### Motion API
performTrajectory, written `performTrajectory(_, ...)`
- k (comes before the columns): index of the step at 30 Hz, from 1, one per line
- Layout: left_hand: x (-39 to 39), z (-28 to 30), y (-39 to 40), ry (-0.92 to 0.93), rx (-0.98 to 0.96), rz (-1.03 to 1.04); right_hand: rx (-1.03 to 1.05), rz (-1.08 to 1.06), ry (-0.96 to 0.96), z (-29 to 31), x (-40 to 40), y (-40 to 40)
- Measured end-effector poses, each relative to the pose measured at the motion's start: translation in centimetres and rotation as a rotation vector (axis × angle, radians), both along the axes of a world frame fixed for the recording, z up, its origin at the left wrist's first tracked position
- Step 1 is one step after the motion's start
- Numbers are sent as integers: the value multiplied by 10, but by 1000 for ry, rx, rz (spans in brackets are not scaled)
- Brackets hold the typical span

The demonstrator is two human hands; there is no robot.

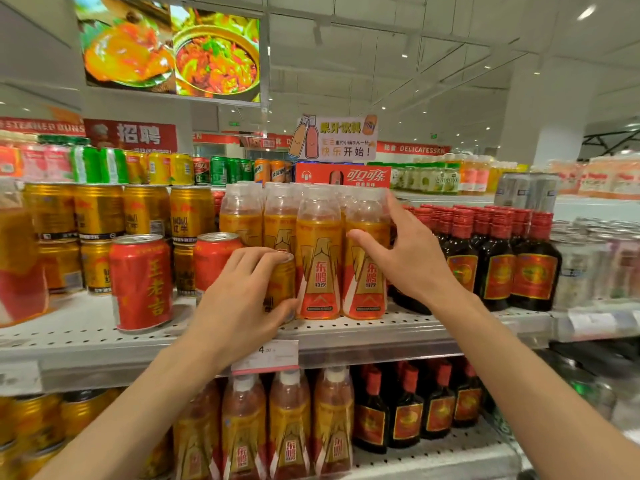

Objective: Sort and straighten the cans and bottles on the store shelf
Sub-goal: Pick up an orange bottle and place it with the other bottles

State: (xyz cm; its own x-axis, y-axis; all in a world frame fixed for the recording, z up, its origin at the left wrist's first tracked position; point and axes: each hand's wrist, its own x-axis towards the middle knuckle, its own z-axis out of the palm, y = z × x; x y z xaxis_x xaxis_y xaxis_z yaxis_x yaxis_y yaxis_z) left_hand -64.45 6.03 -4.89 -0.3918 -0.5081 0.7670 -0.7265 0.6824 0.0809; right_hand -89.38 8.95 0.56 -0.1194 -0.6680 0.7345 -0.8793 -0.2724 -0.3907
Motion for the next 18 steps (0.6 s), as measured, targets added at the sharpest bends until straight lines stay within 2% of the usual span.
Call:
performTrajectory(9, -18, -3, -12, 12, -18, -74, 21, -54, 18, -4, -14, 1)
performTrajectory(18, -8, -8, -14, -14, -4, -131, -139, -50, -62, -21, -9, 8)
